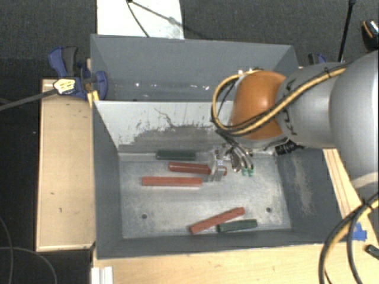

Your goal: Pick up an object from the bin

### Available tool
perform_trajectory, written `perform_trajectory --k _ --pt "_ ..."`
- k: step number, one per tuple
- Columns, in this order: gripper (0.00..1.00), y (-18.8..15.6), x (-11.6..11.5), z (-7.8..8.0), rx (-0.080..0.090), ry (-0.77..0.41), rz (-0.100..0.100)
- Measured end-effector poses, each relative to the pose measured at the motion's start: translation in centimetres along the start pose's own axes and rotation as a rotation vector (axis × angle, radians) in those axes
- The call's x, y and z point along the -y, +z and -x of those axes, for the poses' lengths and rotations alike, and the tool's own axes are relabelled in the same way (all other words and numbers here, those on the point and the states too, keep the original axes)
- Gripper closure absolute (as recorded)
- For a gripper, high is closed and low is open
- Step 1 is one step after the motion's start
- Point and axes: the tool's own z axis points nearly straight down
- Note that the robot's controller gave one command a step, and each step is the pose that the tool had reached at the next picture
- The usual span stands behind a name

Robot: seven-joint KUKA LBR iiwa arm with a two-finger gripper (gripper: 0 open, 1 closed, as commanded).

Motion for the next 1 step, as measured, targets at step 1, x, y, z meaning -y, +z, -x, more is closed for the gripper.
perform_trajectory --k 1 --pt "1.0 -15.31 2.46 -1.62 0.004 -0.297 -0.002"
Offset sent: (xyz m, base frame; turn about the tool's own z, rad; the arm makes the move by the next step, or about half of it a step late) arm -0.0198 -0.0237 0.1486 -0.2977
